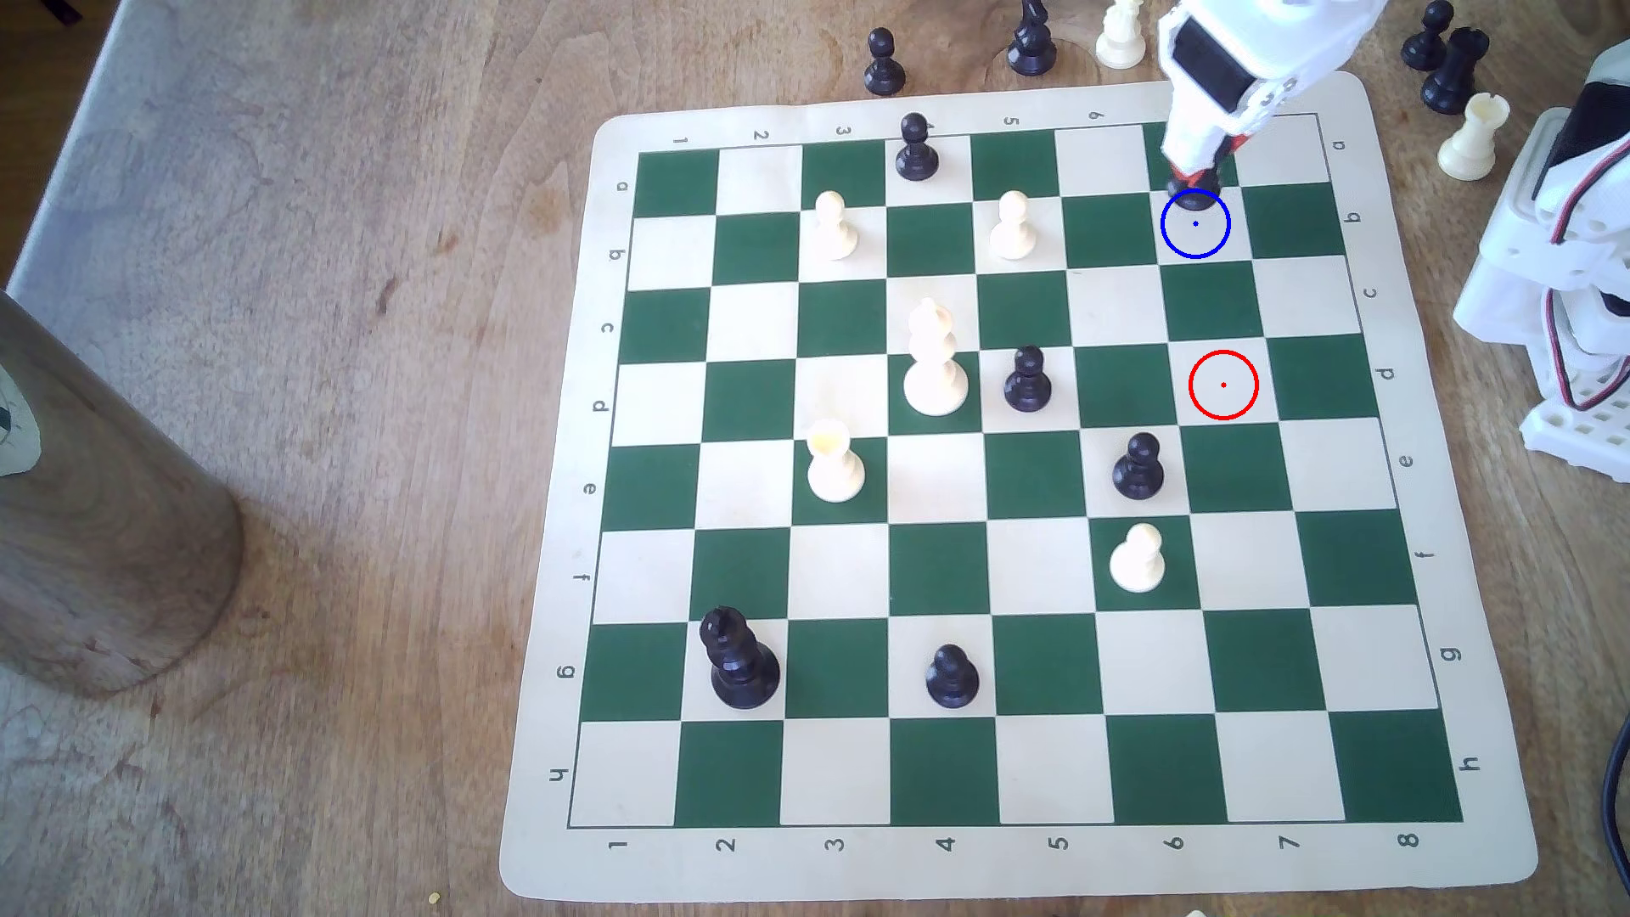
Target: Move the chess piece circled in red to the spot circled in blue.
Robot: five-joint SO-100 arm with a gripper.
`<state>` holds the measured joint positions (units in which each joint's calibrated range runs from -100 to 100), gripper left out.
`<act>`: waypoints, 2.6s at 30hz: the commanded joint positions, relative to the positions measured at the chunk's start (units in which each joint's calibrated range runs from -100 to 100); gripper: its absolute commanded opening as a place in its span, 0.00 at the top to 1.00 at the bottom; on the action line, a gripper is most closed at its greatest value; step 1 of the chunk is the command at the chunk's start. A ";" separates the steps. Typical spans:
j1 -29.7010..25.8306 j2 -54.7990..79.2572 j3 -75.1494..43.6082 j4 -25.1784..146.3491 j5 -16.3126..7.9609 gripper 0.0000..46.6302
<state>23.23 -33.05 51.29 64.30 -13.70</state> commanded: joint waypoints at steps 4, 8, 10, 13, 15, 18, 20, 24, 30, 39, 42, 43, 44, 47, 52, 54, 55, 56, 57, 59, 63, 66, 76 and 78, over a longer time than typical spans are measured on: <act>-1.29 0.97 0.84 -1.57 -0.05 0.99; -1.29 1.39 1.57 -2.06 0.20 0.99; -1.13 1.64 2.29 -2.88 0.29 0.99; -0.82 2.66 3.02 -4.35 0.59 0.99; -0.74 3.26 3.02 -4.60 0.73 0.99; -0.43 3.60 3.20 -5.01 0.83 0.99; -0.27 3.85 3.20 -5.25 0.98 0.99; 0.12 4.53 3.47 -5.74 1.32 0.99; 0.20 5.04 4.02 -5.83 2.00 0.99; 0.20 5.89 5.38 -5.83 2.39 0.56; 0.35 4.87 5.65 -5.33 2.74 0.53; 0.35 4.62 5.65 -5.09 2.83 0.53; 0.12 3.85 5.56 -3.61 3.17 0.51; -0.12 1.81 4.92 -0.42 3.61 0.50; -0.66 -5.06 3.93 7.52 4.44 0.48; -0.98 -8.97 4.20 12.03 6.01 0.51; -0.66 -10.83 4.29 13.67 6.89 0.51; -0.35 -12.70 4.20 15.55 7.67 0.50; -0.12 -14.65 4.20 17.02 8.30 0.49; -0.82 -18.98 4.38 21.12 9.28 0.47; -2.78 -25.27 5.19 25.71 9.52 0.46; -3.01 -31.80 8.73 28.49 10.70 0.50; -20.84 -59.90 21.24 23.33 8.30 1.00; -22.80 -62.79 24.87 18.99 8.06 1.00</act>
<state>6.34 -89.69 71.35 90.36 -5.05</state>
